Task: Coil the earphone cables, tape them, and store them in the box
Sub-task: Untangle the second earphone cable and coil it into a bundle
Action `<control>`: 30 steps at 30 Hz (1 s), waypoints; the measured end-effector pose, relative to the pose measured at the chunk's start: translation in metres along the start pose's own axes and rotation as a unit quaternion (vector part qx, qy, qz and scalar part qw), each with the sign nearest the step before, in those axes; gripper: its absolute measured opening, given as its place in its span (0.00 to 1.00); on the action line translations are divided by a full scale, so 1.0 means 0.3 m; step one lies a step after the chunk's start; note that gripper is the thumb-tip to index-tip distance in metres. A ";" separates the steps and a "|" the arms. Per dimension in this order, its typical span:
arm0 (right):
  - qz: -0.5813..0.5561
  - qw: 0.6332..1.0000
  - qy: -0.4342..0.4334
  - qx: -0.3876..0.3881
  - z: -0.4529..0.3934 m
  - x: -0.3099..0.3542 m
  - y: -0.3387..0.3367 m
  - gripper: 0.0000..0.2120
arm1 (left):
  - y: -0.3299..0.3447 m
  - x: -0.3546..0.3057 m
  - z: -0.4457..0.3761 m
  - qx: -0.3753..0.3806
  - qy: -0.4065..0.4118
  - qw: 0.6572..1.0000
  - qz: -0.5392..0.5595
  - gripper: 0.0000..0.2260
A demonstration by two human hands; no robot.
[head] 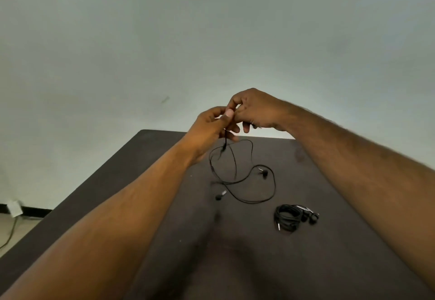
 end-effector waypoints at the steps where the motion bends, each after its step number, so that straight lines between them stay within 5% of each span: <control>1: 0.025 1.000 -0.016 -0.004 0.006 0.021 -0.012 0.04 | 0.000 -0.016 0.003 0.001 -0.004 1.000 0.001 0.15; 6: 0.106 0.988 -0.076 -0.087 0.038 0.025 -0.099 0.04 | -0.032 -0.045 0.033 0.002 -0.029 0.987 -0.160 0.15; 13: 0.333 0.932 -0.069 -0.129 0.077 -0.149 -0.190 0.08 | -0.250 -0.057 0.059 -0.019 -0.042 0.974 -0.223 0.13; 19: 0.415 0.896 -0.037 -0.157 0.112 -0.288 -0.258 0.09 | -0.446 -0.147 0.048 -0.033 -0.025 0.911 -0.411 0.07; 20: 0.421 0.891 -0.026 -0.166 0.122 -0.315 -0.271 0.09 | -0.487 -0.155 0.045 -0.037 -0.024 0.892 -0.449 0.07; 24: 0.426 0.885 0.023 -0.184 0.175 -0.411 -0.299 0.08 | -0.598 -0.196 0.053 -0.067 -0.019 0.730 -0.680 0.10; 28: 0.439 0.879 0.031 -0.181 0.163 -0.449 -0.267 0.09 | -0.529 -0.163 0.065 0.020 0.026 0.563 -0.826 0.09; 30: 0.444 0.874 0.014 -0.194 0.156 -0.437 -0.265 0.09 | -0.527 -0.148 0.071 0.021 0.023 0.519 -0.854 0.09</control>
Point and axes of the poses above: each hand's wrist, its own z-axis away from the middle knuckle, its own y-axis out of the palm, x = y × z, the point moved 9 cm from there along -z, towards the middle knuckle, and after that the axes turned 10 degrees about z, right-handed, at the moved point
